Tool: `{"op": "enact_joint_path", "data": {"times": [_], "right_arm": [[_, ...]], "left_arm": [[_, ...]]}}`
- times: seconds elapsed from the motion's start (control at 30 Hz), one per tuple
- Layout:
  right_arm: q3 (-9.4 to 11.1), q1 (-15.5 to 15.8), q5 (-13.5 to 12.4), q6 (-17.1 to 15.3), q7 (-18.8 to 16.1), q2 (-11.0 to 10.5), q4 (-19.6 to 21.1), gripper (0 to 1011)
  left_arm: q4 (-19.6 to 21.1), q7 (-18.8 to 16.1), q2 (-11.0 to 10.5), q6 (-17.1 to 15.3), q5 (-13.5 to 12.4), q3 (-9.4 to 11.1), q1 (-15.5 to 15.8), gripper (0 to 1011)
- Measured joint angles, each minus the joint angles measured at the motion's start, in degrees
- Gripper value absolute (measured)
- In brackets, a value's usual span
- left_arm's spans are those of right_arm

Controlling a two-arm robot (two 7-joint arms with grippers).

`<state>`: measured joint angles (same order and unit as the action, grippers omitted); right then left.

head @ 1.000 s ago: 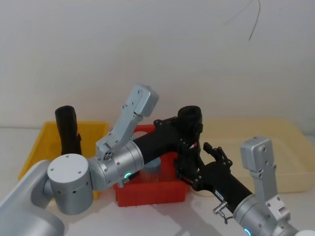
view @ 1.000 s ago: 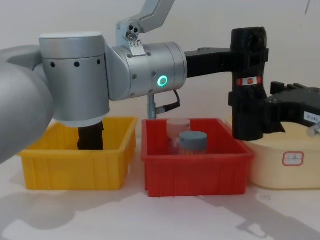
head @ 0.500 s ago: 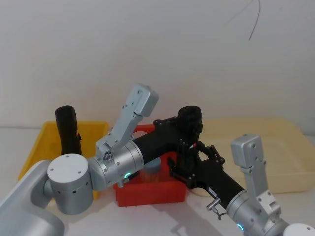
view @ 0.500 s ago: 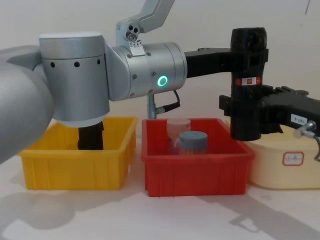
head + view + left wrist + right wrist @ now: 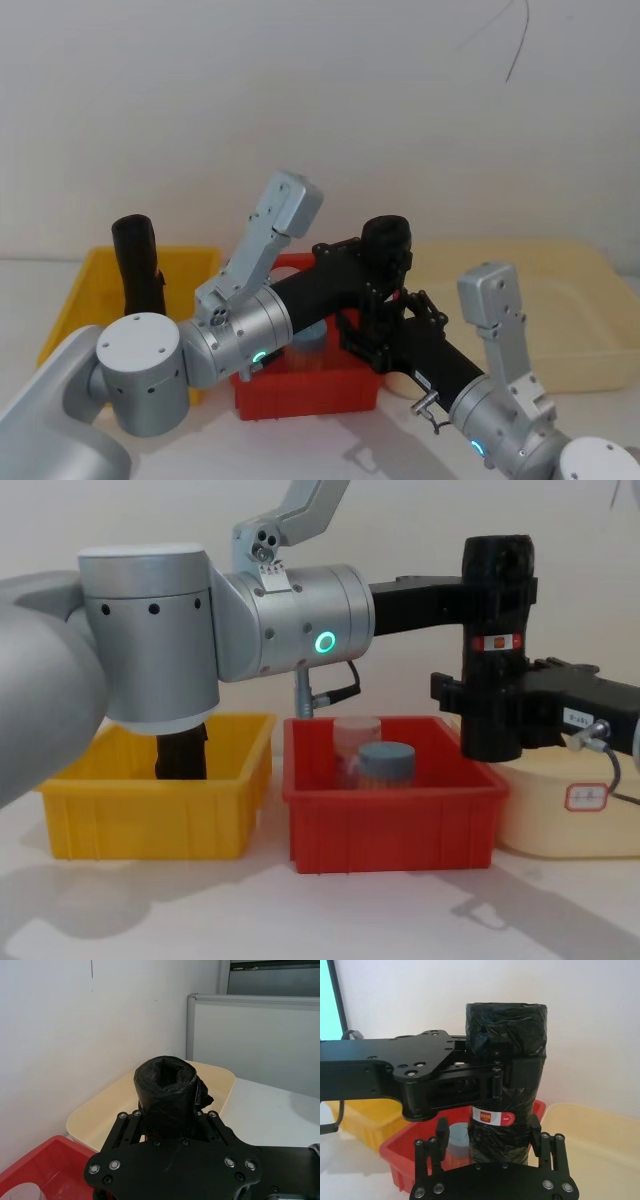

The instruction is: Pick up the garbage bag with the one hand and transfer it to the other hand.

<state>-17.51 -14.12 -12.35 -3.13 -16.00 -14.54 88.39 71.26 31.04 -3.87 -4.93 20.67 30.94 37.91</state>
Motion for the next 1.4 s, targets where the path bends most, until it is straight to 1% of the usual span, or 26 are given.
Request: {"op": "enact_joint_path", "data": {"times": [0.1, 0.13, 0.2, 0.23, 0.3, 0.37, 0.4, 0.43, 0.47, 0.53, 0.87, 0.9, 0.97, 1.07, 1.17, 1.23, 1.27, 1.3, 1.37, 1.4], "right_arm": [[0.08, -0.48, 0.0, -0.58, 0.0, 0.26, -0.49, 909], [0.1, -0.67, 0.01, -0.88, 0.0, 0.37, -0.67, 865], [0.13, -0.83, 0.0, -1.11, 0.0, 0.45, -0.81, 829], [0.15, -1.0, -0.04, -1.38, 0.0, 0.54, -0.95, 776], [0.17, -1.15, -0.09, -1.58, 0.0, 0.59, -1.08, 738], [0.19, -1.29, -0.21, -1.84, 0.0, 0.64, -1.19, 663], [0.2, -1.33, -0.28, -1.93, 0.0, 0.66, -1.24, 643], [0.21, -1.42, -0.36, -2.01, -0.01, 0.71, -1.31, 586], [0.22, -1.45, -0.41, -2.06, -0.01, 0.72, -1.33, 570], [0.23, -1.51, -0.54, -2.17, -0.01, 0.76, -1.41, 557], [0.29, -1.59, -0.88, -2.2, 0.01, 0.88, -1.54, 557], [0.3, -1.57, -0.91, -2.19, 0.02, 0.88, -1.54, 557], [0.33, -1.53, -0.96, -2.14, 0.02, 0.89, -1.54, 557], [0.38, -1.48, -1.01, -2.05, 0.04, 0.89, -1.5, 557], [0.55, -1.44, -1.12, -1.96, 0.08, 0.87, -1.39, 557], [0.72, -1.43, -1.21, -1.92, 0.13, 0.81, -1.34, 557], [0.84, -1.43, -1.25, -1.92, 0.15, 0.77, -1.33, 557], [0.94, -1.43, -1.3, -1.92, 0.17, 0.75, -1.32, 557], [1.32, -1.44, -1.48, -1.92, 0.25, 0.61, -1.31, 557], [1.6, -1.48, -1.65, -1.92, 0.37, 0.52, -1.31, 557]], "left_arm": [[0.0, 0.0, 0.0, 0.0, 0.0, 0.0, 0.0, 371], [0.0, 0.0, 0.0, 0.0, 0.0, 0.0, 0.0, 371], [0.0, 0.0, 0.0, 0.0, 0.0, 0.0, 0.0, 371], [0.0, 0.0, 0.0, 0.0, 0.0, 0.0, 0.0, 371], [0.0, 0.0, 0.0, 0.0, 0.0, 0.0, 0.0, 371], [0.0, -0.01, 0.0, 0.0, 0.0, 0.0, 0.0, 371], [0.0, -0.01, 0.0, 0.0, -0.01, 0.0, 0.0, 371], [0.0, -0.01, -0.01, 0.0, 0.0, 0.0, 0.0, 371], [0.0, -0.01, 0.0, 0.0, 0.0, -0.01, 0.0, 371], [0.0, -0.01, 0.0, 0.0, -0.01, 0.0, 0.0, 371], [0.0, -0.01, 0.0, 0.0, -0.01, 0.0, 0.0, 371], [0.0, -0.01, 0.0, 0.0, 0.0, 0.0, 0.0, 407], [0.0, 0.0, 0.0, 0.0, 0.0, 0.0, 0.0, 436], [0.0, 0.0, 0.0, 0.0, 0.0, 0.0, 0.0, 553], [0.0, 0.0, 0.0, 0.0, 0.0, 0.0, 0.0, 624], [0.01, 0.0, 0.0, 0.0, 0.0, 0.0, 0.0, 708], [0.01, 0.0, 0.0, 0.0, 0.0, 0.0, 0.0, 745], [0.01, 0.0, 0.0, 0.0, 0.0, 0.0, 0.0, 745], [0.01, 0.0, 0.0, 0.0, 0.0, 0.0, 0.0, 840], [0.01, 0.0, 0.0, 0.0, 0.0, 0.0, 0.0, 861]]}}
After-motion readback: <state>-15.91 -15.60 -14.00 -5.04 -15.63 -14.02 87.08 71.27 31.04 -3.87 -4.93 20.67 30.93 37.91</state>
